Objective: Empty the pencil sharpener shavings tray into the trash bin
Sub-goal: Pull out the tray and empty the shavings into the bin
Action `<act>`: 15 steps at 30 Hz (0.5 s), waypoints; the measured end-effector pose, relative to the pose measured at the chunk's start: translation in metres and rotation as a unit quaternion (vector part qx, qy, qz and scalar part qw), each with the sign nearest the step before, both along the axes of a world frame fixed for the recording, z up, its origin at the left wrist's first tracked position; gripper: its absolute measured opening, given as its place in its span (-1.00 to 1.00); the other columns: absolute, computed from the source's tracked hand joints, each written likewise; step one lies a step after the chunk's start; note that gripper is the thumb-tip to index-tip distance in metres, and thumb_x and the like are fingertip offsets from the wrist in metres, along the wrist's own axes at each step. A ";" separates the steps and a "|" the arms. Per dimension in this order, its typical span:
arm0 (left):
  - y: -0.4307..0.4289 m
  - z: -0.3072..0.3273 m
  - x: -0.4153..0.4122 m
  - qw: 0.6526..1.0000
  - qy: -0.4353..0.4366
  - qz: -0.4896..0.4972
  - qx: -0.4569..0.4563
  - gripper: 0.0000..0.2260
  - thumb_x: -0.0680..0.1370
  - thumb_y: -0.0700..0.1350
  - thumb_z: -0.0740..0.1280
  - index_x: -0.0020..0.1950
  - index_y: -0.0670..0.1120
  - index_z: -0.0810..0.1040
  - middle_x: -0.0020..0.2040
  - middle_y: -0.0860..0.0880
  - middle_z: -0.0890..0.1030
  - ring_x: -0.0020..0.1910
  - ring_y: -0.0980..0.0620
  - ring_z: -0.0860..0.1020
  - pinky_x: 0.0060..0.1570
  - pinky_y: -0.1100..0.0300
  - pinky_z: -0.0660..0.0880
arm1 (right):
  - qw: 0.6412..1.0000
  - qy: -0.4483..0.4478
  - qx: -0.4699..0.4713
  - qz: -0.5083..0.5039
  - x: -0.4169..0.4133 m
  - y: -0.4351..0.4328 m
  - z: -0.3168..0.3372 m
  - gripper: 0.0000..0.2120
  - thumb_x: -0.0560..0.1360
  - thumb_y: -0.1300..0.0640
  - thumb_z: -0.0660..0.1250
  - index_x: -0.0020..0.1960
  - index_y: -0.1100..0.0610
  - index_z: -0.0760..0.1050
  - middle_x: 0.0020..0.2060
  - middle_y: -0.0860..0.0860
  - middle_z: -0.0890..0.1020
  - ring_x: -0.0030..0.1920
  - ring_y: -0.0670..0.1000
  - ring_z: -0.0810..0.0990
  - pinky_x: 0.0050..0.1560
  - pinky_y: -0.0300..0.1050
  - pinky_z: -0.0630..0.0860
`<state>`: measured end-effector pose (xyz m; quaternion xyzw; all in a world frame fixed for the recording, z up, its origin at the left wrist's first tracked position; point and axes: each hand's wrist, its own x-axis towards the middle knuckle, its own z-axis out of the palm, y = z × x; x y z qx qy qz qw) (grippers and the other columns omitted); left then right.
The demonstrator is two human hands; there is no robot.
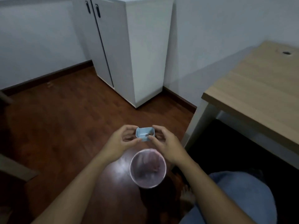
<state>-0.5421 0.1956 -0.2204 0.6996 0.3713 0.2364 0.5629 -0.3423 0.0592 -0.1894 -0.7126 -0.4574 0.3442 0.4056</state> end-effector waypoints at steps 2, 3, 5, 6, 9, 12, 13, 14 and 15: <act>-0.006 -0.030 -0.006 0.999 0.023 0.000 -0.031 -0.58 0.51 -0.15 0.68 0.31 0.05 0.68 0.26 0.00 0.83 0.26 -0.06 0.79 0.42 -0.05 0.66 | 0.999 0.033 -0.027 -0.017 -0.007 -0.005 -0.029 -0.48 0.65 -0.01 0.53 0.58 0.00 0.52 0.38 -0.09 0.72 0.35 -0.18 0.71 0.47 -0.11 0.63; -0.010 -0.045 -0.008 0.998 0.036 -0.002 -0.043 -0.59 0.52 -0.16 0.68 0.31 0.06 0.68 0.25 0.01 0.83 0.25 -0.04 0.79 0.42 -0.09 0.66 | 0.998 0.046 -0.046 -0.023 -0.010 -0.009 -0.042 -0.49 0.65 0.00 0.53 0.56 -0.01 0.52 0.37 -0.09 0.73 0.34 -0.16 0.72 0.49 -0.03 0.63; -0.017 -0.068 -0.011 0.997 0.059 -0.010 -0.056 -0.62 0.54 -0.16 0.67 0.28 0.10 0.68 0.24 0.10 0.83 0.23 0.06 0.78 0.43 -0.08 0.65 | 0.995 0.063 -0.075 -0.033 -0.013 -0.014 -0.060 -0.54 0.64 0.03 0.54 0.49 -0.06 0.51 0.32 -0.12 0.71 0.26 -0.18 0.72 0.48 0.00 0.63; -0.019 -0.077 -0.012 0.996 0.073 -0.011 -0.059 -0.64 0.55 -0.13 0.67 0.27 0.13 0.68 0.23 0.18 0.82 0.23 0.14 0.76 0.43 -0.03 0.63 | 0.993 0.068 -0.090 -0.037 -0.013 -0.014 -0.065 -0.60 0.64 0.03 0.55 0.41 -0.09 0.50 0.25 -0.15 0.70 0.20 -0.22 0.71 0.45 -0.03 0.63; -0.025 -0.092 -0.012 0.991 0.113 -0.006 -0.073 -0.66 0.55 0.01 0.67 0.28 0.16 0.69 0.19 0.30 0.80 0.26 0.21 0.74 0.36 0.13 0.60 | 0.988 0.075 -0.123 -0.056 -0.012 -0.012 -0.077 -0.72 0.61 -0.01 0.55 0.20 -0.11 0.49 0.17 -0.14 0.72 0.16 -0.15 0.73 0.34 -0.04 0.67; -0.031 -0.105 -0.005 0.984 0.132 0.006 -0.115 -0.68 0.57 0.01 0.65 0.30 0.04 0.72 0.05 0.11 0.85 0.05 0.15 0.78 0.18 0.04 0.66 | 0.983 0.070 -0.146 -0.082 -0.011 -0.012 -0.095 -0.80 0.60 -0.04 0.54 0.08 -0.09 0.53 0.16 0.02 0.76 0.17 0.04 0.79 0.31 0.13 0.72; -0.033 -0.108 -0.002 0.981 0.147 0.010 -0.125 -0.69 0.59 0.02 0.63 0.29 -0.01 0.73 -0.02 0.06 0.83 -0.02 0.12 0.77 0.14 0.01 0.67 | 0.983 0.069 -0.146 -0.088 -0.010 -0.012 -0.101 -0.84 0.61 -0.05 0.53 0.04 -0.09 0.54 0.12 0.07 0.78 0.14 0.09 0.81 0.29 0.21 0.73; -0.034 -0.111 0.001 0.977 0.165 0.010 -0.132 -0.68 0.59 0.07 0.61 0.28 -0.03 0.75 -0.06 0.04 0.80 -0.05 0.10 0.75 0.10 0.01 0.67 | 0.982 0.077 -0.148 -0.089 -0.010 -0.012 -0.109 -0.85 0.63 -0.07 0.50 -0.01 -0.08 0.56 0.08 0.11 0.81 0.10 0.13 0.83 0.26 0.26 0.73; -0.036 -0.112 0.004 0.974 0.182 0.007 -0.136 -0.67 0.59 0.14 0.59 0.23 -0.04 0.77 -0.07 0.03 0.80 -0.05 0.08 0.74 0.06 0.05 0.65 | 0.980 0.086 -0.159 -0.087 -0.009 -0.011 -0.114 -0.83 0.66 -0.11 0.46 -0.03 -0.06 0.57 0.04 0.13 0.82 0.07 0.15 0.85 0.24 0.29 0.74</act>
